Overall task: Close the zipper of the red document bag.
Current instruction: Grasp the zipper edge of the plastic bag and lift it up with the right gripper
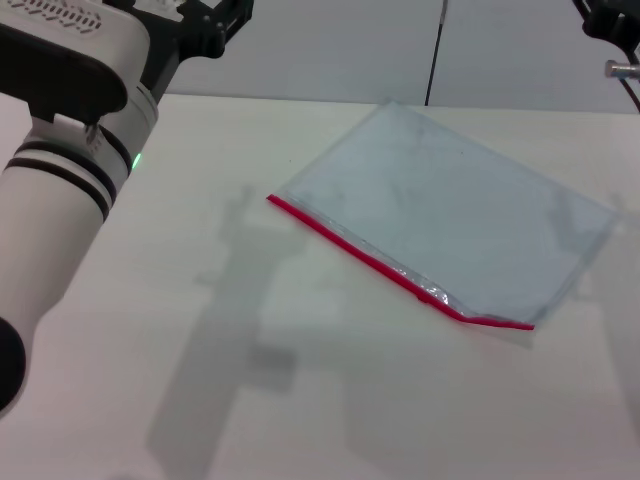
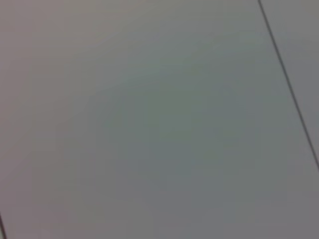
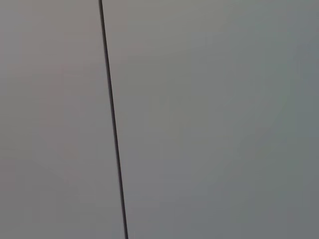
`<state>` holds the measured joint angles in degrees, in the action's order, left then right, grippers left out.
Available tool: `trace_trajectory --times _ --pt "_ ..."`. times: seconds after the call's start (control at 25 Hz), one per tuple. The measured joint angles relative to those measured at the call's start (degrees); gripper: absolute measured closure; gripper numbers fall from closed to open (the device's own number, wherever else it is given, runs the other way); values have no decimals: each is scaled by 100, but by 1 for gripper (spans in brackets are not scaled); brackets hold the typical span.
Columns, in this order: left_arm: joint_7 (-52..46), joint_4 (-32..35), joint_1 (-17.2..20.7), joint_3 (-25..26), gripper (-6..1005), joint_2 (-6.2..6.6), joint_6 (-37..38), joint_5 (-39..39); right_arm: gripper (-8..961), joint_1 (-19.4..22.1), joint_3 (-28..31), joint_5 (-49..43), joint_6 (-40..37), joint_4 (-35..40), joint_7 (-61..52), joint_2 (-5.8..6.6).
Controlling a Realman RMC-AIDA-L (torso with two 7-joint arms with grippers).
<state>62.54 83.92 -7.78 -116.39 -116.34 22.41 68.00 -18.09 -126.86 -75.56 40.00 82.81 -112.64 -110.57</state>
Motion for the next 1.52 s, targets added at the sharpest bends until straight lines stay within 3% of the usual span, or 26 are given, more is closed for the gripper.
trace_trajectory --times 0.16,0.52,0.64,0.84,1.0,1.24,1.44,1.52 --pt "502 64 -45 10 94 8 39 597 196 14 42 -43 8 -78 54 -82" --pt "698 61 -50 11 98 14 64 809 203 17 75 -82 23 -153 59 -165" --pt "699 50 -49 13 100 15 64 814 204 17 181 -83 26 -216 91 -266" --pt "701 39 -73 7 102 13 63 822 207 -9 342 -142 351 -390 518 -540" --pt "703 27 -122 -14 104 8 62 830 209 -130 130 -151 823 -528 521 -544" --pt "706 12 -126 -4 107 6 60 836 214 -167 226 272 270 -444 557 -520" --pt "727 10 -110 2 109 5 59 846 222 30 734 496 -1305 -225 615 -415" --pt "740 10 -114 0 110 5 59 847 225 177 949 466 -1645 -139 698 -457"
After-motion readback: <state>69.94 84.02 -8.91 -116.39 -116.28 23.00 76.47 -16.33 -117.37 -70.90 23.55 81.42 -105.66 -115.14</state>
